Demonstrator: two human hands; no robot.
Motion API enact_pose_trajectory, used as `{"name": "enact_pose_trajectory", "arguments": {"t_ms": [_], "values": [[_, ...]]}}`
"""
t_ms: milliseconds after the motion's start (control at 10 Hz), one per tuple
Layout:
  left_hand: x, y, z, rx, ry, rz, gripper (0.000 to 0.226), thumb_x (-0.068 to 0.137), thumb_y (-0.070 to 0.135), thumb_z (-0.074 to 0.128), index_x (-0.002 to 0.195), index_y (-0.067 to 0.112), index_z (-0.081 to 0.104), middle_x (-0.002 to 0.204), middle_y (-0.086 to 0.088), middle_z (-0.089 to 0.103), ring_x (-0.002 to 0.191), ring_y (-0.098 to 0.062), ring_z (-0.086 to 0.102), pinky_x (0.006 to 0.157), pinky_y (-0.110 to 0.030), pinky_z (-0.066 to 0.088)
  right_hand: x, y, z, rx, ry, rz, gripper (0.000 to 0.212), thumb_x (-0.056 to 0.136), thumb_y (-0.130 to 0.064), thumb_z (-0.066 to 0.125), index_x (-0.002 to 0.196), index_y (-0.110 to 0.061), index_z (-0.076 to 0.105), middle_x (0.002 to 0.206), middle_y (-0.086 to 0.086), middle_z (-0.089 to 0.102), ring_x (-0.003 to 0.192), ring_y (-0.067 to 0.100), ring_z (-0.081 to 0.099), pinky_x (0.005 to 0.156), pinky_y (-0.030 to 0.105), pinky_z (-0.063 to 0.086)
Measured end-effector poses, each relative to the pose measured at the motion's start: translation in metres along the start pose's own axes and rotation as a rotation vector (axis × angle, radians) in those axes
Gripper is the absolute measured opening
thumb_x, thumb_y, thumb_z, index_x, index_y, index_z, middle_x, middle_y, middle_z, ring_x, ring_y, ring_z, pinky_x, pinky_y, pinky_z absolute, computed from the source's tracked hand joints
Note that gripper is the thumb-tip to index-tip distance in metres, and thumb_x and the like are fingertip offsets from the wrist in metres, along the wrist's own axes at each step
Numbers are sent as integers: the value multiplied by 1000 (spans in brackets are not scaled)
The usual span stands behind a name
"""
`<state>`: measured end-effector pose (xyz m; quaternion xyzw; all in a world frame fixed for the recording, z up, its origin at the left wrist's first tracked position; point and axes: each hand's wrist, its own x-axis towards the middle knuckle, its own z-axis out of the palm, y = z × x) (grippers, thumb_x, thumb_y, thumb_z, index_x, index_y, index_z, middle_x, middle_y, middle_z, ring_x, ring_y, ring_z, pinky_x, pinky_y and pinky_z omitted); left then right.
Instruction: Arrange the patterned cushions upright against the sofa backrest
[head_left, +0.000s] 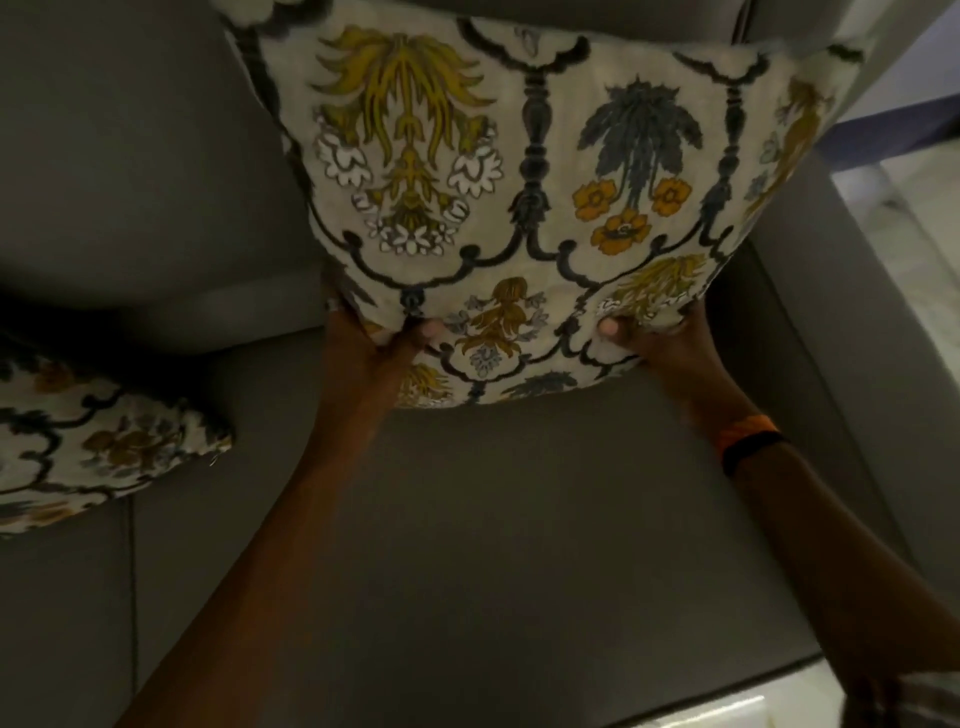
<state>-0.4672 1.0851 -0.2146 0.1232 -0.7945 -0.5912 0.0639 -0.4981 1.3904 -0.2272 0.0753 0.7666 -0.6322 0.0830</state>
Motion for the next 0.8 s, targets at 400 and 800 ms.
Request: {"name": "enact_pose_trajectory", "arguments": {"t_ms": [400, 800], "values": [[-10, -33, 3, -44, -98, -118, 77, 79, 6, 80, 138, 21, 34, 139, 20, 40, 125, 3, 42, 92, 3, 40, 2, -9, 8, -51, 133, -89, 95, 78, -1, 88, 157, -12, 37, 145, -10, 57, 120, -18, 59, 94, 7, 53], [-23, -63, -10, -93, -165, -56, 105, 73, 40, 83, 155, 16, 22, 157, 14, 28, 137, -8, 42, 101, -13, 47, -65, 24, 61, -16, 307, 192, 114, 85, -49, 82, 167, -31, 5, 175, 3, 18, 158, 23, 27, 125, 45, 34]]}}
